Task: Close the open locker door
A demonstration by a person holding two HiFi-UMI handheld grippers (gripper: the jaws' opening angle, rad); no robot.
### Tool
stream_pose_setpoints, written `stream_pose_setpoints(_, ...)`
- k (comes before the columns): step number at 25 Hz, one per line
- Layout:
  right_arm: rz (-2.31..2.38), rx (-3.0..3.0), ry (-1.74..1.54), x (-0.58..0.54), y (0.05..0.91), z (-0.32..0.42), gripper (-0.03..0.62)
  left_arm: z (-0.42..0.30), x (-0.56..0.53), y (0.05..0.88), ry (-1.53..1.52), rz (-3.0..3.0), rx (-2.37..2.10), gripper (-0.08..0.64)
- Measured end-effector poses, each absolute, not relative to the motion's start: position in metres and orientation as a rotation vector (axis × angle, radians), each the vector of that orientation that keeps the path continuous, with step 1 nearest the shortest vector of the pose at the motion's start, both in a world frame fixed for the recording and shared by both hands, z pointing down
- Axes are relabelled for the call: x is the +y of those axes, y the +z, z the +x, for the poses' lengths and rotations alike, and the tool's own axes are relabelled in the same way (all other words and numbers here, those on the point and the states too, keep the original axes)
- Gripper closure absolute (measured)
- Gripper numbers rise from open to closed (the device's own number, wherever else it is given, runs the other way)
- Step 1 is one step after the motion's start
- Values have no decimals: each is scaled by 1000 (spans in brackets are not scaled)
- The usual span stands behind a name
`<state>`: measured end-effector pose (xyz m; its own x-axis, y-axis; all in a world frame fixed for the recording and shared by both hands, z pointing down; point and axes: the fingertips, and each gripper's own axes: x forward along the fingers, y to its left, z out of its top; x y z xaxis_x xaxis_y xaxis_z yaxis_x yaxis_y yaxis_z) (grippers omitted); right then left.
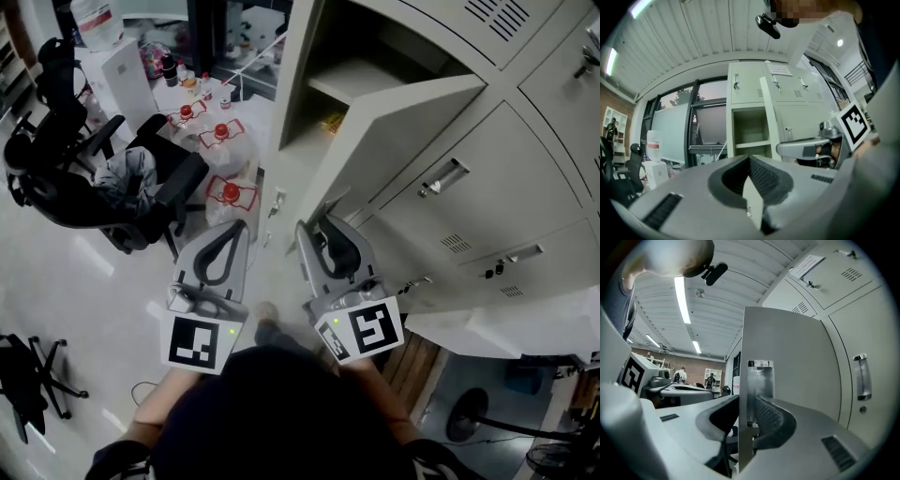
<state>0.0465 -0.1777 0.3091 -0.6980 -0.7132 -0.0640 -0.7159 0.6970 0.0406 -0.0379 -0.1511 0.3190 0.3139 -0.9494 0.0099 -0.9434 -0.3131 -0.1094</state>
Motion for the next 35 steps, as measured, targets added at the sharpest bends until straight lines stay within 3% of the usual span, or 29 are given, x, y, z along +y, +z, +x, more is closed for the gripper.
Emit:
stream_pose_setpoints(13,-1196,2865,71,-215,308,15,483,-91,-158,319,-112,-2306,2020,561)
stream_pose_setpoints(35,-1112,2899,118,-261,306,-9,526,-110,-185,325,-67,-2151,2165,561)
